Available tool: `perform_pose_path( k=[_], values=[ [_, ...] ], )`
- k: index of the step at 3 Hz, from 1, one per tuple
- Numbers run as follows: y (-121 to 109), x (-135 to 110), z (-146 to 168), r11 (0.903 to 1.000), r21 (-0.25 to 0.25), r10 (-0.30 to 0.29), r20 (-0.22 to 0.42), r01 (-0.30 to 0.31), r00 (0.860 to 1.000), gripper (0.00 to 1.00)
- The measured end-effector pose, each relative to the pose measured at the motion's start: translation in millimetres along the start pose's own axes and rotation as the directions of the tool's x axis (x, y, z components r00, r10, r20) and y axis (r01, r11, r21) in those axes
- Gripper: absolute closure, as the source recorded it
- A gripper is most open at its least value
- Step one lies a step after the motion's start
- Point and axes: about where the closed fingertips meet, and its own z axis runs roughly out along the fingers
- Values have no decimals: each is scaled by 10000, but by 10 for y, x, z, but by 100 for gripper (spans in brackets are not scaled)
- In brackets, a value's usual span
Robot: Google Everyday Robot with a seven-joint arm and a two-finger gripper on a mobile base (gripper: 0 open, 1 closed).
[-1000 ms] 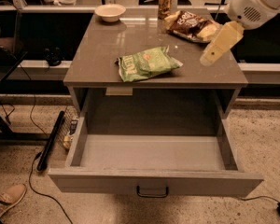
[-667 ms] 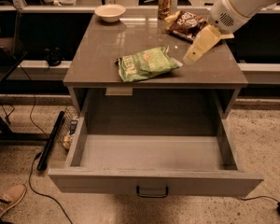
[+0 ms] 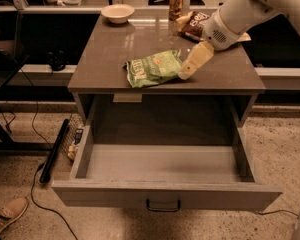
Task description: Place green jalapeno chip bag into top drawer
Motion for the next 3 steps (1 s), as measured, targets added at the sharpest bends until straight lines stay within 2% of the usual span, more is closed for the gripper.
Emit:
perform_pose_path(
  k=[2, 3],
  values=[
    [-71, -73, 638, 9981, 42, 616, 254, -617, 9978, 0],
    [-60, -45, 828, 9955, -14, 947, 250, -947, 9952, 14]
  ],
)
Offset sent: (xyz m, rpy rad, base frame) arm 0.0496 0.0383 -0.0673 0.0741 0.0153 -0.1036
